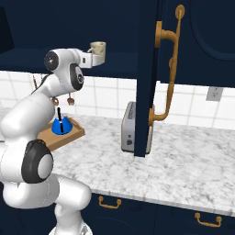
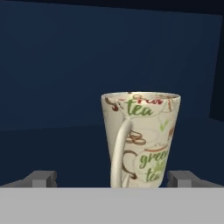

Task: Pick the kettle from the counter and place it on the tray. Then pick the mug from the cabinet and place it on the tray. Then close the cabinet doors.

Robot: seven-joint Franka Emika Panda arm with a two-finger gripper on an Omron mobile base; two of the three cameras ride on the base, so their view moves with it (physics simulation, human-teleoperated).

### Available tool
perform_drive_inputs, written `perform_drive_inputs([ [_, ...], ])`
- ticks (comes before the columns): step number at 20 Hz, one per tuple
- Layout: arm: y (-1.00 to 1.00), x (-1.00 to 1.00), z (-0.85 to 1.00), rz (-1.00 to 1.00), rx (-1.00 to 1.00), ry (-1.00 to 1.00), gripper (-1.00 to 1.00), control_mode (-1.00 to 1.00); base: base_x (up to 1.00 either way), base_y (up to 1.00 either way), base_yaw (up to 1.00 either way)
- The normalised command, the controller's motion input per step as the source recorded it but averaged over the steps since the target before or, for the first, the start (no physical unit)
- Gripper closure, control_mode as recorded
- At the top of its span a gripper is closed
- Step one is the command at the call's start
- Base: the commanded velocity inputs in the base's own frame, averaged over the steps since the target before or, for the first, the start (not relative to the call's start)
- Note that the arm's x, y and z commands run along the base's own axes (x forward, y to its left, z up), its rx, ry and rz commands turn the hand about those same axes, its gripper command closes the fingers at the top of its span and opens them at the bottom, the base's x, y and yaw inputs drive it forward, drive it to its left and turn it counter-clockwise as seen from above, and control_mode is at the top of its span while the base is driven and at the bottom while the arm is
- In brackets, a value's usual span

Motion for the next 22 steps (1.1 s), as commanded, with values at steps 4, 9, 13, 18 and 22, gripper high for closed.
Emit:
perform_drive_inputs([
  [4, -0.04, 0.05, 0.00, 0.00, 0.01, 0.00, -1.00, -1.00, 0.00, 0.00, 0.00],
  [9, -0.06, 0.00, 0.00, 0.00, 0.00, 0.00, -1.00, -1.00, 0.00, 0.00, 0.00],
  [13, -0.08, 0.00, 0.08, 0.00, 0.00, 0.00, 1.00, -1.00, 0.00, 0.00, 0.00],
  [18, -0.03, 0.03, 0.04, 0.00, 0.00, 0.00, 1.00, -1.00, 0.00, 0.00, 0.00],
  [22, 0.00, 0.00, 0.00, 0.00, 0.00, 0.00, 1.00, -1.00, 0.00, 0.00, 0.00],
])
